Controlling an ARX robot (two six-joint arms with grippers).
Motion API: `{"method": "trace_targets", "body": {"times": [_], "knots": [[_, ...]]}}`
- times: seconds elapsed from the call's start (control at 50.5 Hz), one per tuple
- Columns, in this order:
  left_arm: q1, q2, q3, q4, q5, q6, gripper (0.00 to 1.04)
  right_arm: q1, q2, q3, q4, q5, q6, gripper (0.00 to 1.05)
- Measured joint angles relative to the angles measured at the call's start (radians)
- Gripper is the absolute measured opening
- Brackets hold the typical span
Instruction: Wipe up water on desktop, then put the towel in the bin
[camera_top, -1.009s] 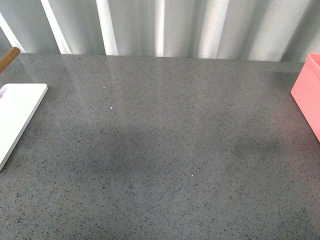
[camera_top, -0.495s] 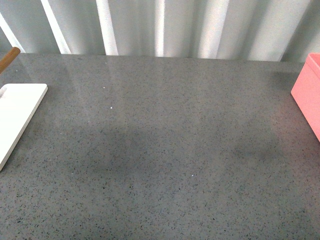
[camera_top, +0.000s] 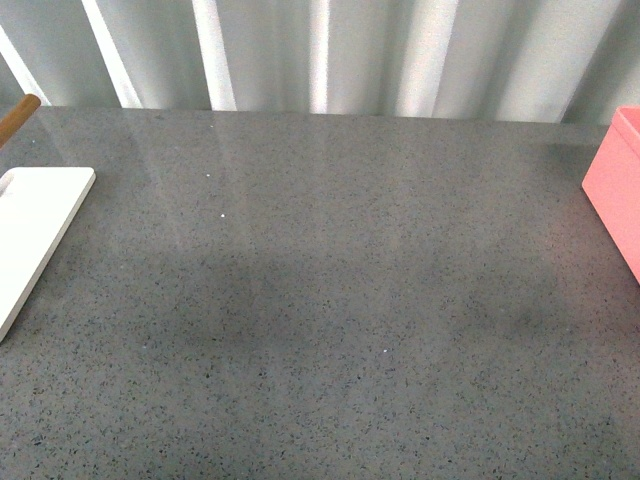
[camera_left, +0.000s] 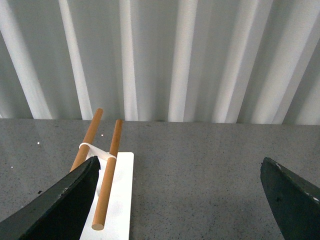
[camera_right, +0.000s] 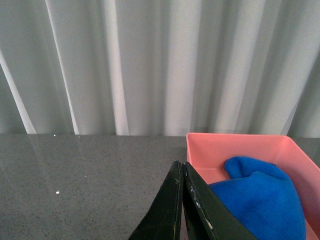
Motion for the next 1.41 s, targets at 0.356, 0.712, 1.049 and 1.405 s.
{"method": "trace_targets", "body": {"times": [0.356, 0.712, 1.049, 1.405], "knots": [[0.0, 0.0, 0.0, 0.0, 0.0, 0.0, 0.98, 0.0, -0.216, 0.0, -0.22, 0.001, 0.003, 0.03], [0.0, -0.001, 0.0, 0.0, 0.0, 0.0, 0.98, 0.0, -0.217, 0.0, -0.224, 0.001, 0.003, 0.53], [0.0, -0.001, 0.0, 0.0, 0.0, 0.0, 0.98, 0.0, -0.217, 0.0, -0.224, 0.001, 0.004, 0.97], [0.0, -0.001, 0.0, 0.0, 0.0, 0.0, 0.98, 0.0, -0.217, 0.0, -0.224, 0.001, 0.004, 0.98]]}}
